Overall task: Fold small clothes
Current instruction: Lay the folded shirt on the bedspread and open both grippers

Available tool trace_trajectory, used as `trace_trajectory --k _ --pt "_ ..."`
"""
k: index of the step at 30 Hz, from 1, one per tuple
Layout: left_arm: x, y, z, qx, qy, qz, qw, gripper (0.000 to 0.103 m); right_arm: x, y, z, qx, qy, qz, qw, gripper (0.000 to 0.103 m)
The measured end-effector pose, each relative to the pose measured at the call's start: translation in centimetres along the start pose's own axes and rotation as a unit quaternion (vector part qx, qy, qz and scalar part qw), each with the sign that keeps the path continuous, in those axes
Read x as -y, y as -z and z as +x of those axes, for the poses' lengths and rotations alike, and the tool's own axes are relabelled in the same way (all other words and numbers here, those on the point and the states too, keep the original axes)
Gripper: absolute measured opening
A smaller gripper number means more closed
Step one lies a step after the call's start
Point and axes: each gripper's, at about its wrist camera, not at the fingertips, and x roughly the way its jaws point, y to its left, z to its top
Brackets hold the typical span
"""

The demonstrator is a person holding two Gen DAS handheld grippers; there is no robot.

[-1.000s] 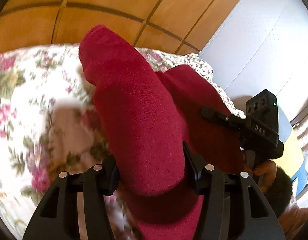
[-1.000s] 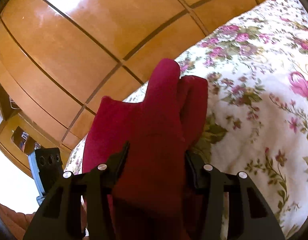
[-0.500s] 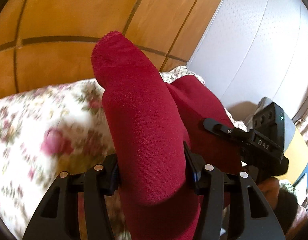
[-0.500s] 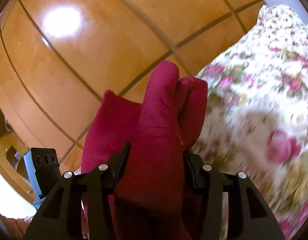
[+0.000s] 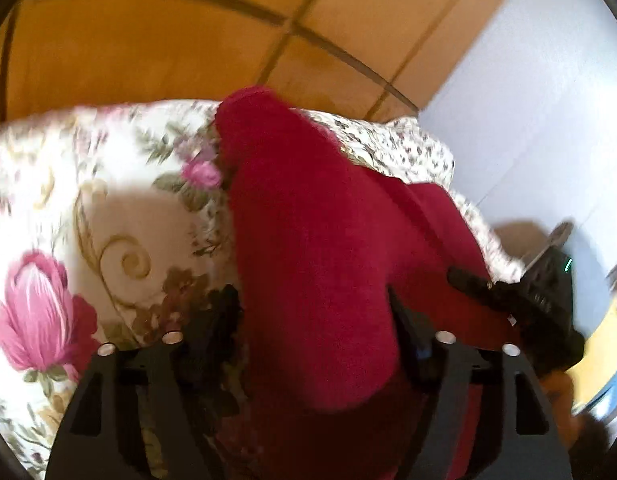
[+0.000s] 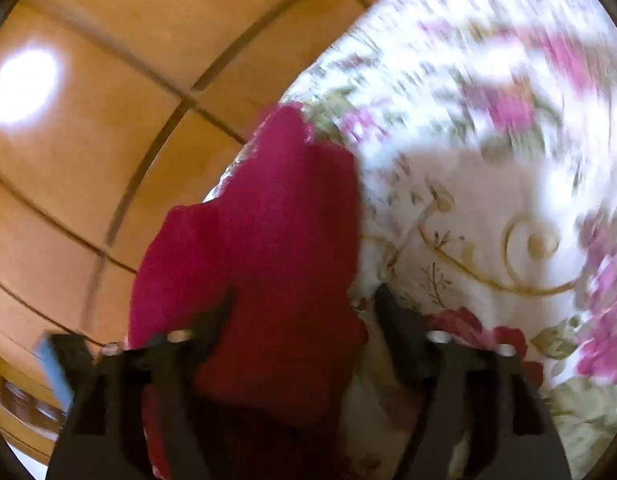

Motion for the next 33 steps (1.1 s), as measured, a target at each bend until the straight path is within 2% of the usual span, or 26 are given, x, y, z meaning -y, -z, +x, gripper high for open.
trace_trajectory --k 2,4,5,6,8,11,13,16,19,21,24,27,30,33 --pt "0.3 0.2 -0.2 0.006 -0.009 0.009 0.9999 0.074 -1.2 0.4 -0.2 0.004 0.027 -0.033 0.999 0.075" --pt "0.5 0.3 -0.5 0.017 -0.022 0.014 0.9995 0.08 -1.8 1.0 -0.6 0.009 0.044 -0.051 0.998 0.091" --pt "0.4 0.5 -0.8 0.022 -0.032 0.011 0.9992 0.087 -1.9 1.4 -1.0 0.016 0.051 -0.05 0.997 0.093" --pt "0.2 0.8 -1.2 0.032 -0.04 0.003 0.9987 0.09 -1.9 1.7 -1.5 0.024 0.054 -0.044 0.997 0.095" --pt "0.5 1.6 -2.6 0.045 -0.041 -0.006 0.9981 0.09 -1.5 2.4 -2.8 0.04 0.051 -0.012 0.998 0.099" --pt "1.2 2.9 -4.3 0.07 -0.047 -0.003 0.9964 0.09 -1.0 3.6 -5.2 0.043 0.05 0.034 0.997 0.1" --pt "1.6 3.9 -5.4 0.079 -0.052 0.001 0.9955 0.09 -1.3 4.2 -6.7 0.046 0.046 0.039 0.997 0.101" --pt "1.5 5.2 -6.7 0.077 -0.06 -0.004 0.9952 0.09 -2.4 5.6 -8.8 0.059 0.049 0.016 0.997 0.101" --pt "1.4 5.8 -7.2 0.076 -0.067 -0.01 0.9948 0.09 -3.6 7.0 -9.3 0.048 0.054 -0.024 0.997 0.101" --pt "1.8 6.1 -7.4 0.074 -0.075 -0.005 0.9944 0.09 -4.1 7.8 -8.6 0.036 0.082 -0.054 0.995 0.101" --pt "2.2 6.6 -7.3 0.061 -0.097 0.007 0.9933 0.09 -2.6 7.9 -7.7 0.03 0.167 -0.063 0.984 0.101" --pt "2.2 6.8 -6.7 0.044 -0.117 0.01 0.9921 0.091 -1.5 7.7 -7.7 0.038 0.166 -0.051 0.984 0.101" --pt "2.3 7.0 -6.8 0.042 -0.128 0.013 0.9908 0.091 -2.9 8.5 -7.8 0.046 0.192 -0.092 0.976 0.101" --pt "2.2 7.4 -7.2 0.042 -0.135 0.012 0.9898 0.095 -3.1 9.0 -8.4 0.038 0.175 -0.073 0.981 0.101"
